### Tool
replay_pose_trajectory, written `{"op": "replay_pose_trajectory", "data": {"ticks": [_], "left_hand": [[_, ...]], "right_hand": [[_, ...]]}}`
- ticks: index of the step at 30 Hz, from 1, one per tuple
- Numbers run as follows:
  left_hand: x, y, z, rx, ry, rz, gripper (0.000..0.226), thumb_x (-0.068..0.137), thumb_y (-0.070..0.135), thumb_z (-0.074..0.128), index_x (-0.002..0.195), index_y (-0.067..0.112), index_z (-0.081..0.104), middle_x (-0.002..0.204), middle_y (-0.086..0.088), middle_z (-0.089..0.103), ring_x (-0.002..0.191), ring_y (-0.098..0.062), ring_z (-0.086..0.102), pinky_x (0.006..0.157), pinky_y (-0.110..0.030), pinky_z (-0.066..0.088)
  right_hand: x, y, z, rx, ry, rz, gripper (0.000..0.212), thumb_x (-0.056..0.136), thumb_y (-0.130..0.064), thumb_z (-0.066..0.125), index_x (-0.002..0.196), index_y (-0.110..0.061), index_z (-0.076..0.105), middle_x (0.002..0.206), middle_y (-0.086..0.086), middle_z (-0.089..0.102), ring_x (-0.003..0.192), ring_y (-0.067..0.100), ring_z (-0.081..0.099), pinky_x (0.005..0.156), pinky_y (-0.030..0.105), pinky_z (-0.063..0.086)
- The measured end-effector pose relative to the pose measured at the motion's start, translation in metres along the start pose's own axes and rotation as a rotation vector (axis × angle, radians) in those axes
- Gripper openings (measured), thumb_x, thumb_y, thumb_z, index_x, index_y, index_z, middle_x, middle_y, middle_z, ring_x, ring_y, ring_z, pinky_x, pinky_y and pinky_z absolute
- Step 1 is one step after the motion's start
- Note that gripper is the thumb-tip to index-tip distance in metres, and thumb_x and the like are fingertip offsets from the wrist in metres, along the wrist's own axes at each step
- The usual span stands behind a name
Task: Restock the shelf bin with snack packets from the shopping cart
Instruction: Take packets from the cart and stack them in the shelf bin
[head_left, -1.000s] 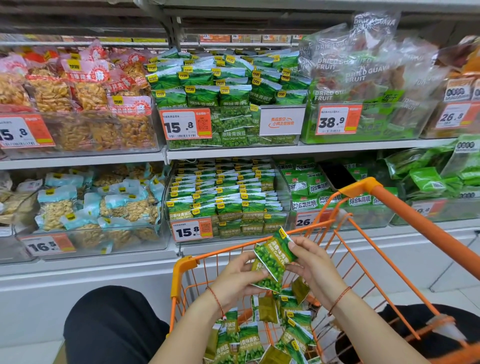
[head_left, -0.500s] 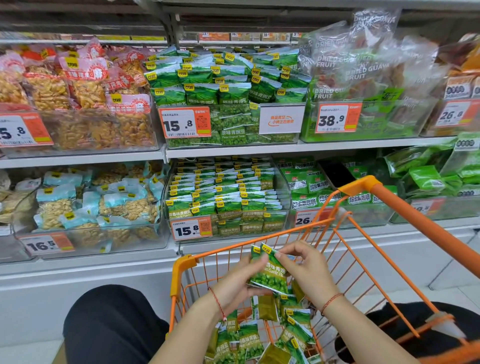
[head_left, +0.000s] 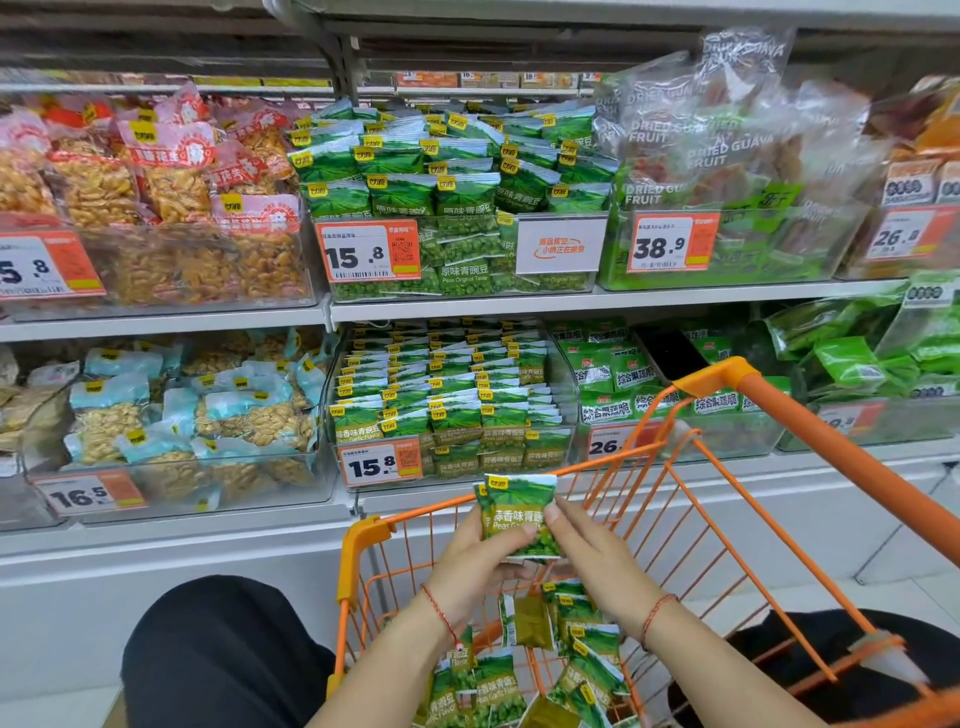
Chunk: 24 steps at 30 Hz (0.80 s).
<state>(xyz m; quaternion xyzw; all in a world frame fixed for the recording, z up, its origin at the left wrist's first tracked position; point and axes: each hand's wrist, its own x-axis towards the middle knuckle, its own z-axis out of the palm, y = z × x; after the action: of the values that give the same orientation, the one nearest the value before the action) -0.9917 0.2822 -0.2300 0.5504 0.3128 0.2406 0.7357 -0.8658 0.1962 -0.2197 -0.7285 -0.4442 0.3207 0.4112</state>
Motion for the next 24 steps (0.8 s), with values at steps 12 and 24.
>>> {"op": "replay_pose_trajectory", "data": {"ticks": [12, 24], "left_hand": [[-0.018, 0.003, 0.015, 0.215, -0.053, 0.103, 0.032, 0.095, 0.019, 0.052, 0.087, 0.042, 0.030, 0.091, 0.028, 0.039, 0.085, 0.012, 0.042, 0.076, -0.011, 0.036], [0.016, 0.052, -0.015, 0.525, -0.344, 0.058, 0.076, 0.060, 0.043, 0.079, 0.128, 0.032, 0.047, 0.133, 0.014, 0.050, 0.125, -0.005, 0.044, 0.105, -0.024, 0.037]], "right_hand": [[0.001, 0.003, 0.003, 0.138, -0.029, -0.102, 0.021, 0.089, -0.041, 0.060, 0.081, -0.026, 0.046, 0.060, -0.017, 0.055, 0.056, -0.009, 0.051, 0.056, 0.012, 0.038], [0.007, -0.011, -0.020, 0.110, -0.095, -0.107, 0.025, 0.081, -0.047, 0.067, 0.087, -0.023, 0.068, 0.066, -0.013, 0.062, 0.066, 0.002, 0.057, 0.069, 0.022, 0.044]]}}
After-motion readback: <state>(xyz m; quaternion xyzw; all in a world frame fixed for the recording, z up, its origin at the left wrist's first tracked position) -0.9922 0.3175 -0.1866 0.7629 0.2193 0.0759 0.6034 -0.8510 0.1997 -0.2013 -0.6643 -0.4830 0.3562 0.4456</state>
